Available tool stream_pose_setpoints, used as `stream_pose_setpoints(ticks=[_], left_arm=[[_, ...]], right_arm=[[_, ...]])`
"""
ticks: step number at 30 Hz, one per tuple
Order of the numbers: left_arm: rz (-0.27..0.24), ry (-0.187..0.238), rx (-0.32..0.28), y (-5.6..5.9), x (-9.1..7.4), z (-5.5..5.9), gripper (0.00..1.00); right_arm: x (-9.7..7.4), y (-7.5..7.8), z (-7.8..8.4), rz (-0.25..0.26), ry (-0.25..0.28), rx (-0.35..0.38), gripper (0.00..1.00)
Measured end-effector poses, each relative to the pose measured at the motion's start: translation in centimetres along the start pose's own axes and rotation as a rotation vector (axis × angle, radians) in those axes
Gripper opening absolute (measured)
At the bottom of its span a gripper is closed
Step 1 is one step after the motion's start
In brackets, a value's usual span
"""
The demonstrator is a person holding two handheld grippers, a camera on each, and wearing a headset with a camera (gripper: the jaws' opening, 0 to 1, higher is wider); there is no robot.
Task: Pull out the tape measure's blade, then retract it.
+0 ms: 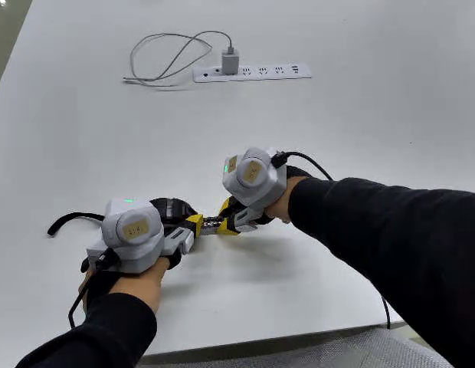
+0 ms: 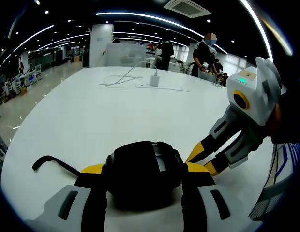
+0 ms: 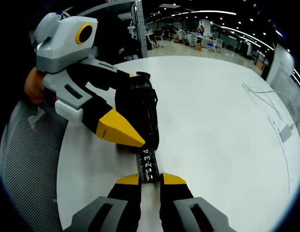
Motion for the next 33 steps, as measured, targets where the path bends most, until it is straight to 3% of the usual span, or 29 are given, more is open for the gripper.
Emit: stream_pose_setpoints(ticks=[33], left_arm=[[0.008, -0.007, -0.015, 0.0, -0.1, 0.0, 0.58]], right_arm=[[0.7, -0.2, -1.4, -0.008, 0.03, 0.024, 0.1]])
Point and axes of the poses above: the centre of the closed fingertips' face, and the gripper's own axes: x roughly forward along the fingers, y roughly to its right, z roughly out of its underside, the point moved 10 cm from there along -x, roughly backward along the fingers, and after that the axes turned 15 degrees about -y, right-handed, at the moved point
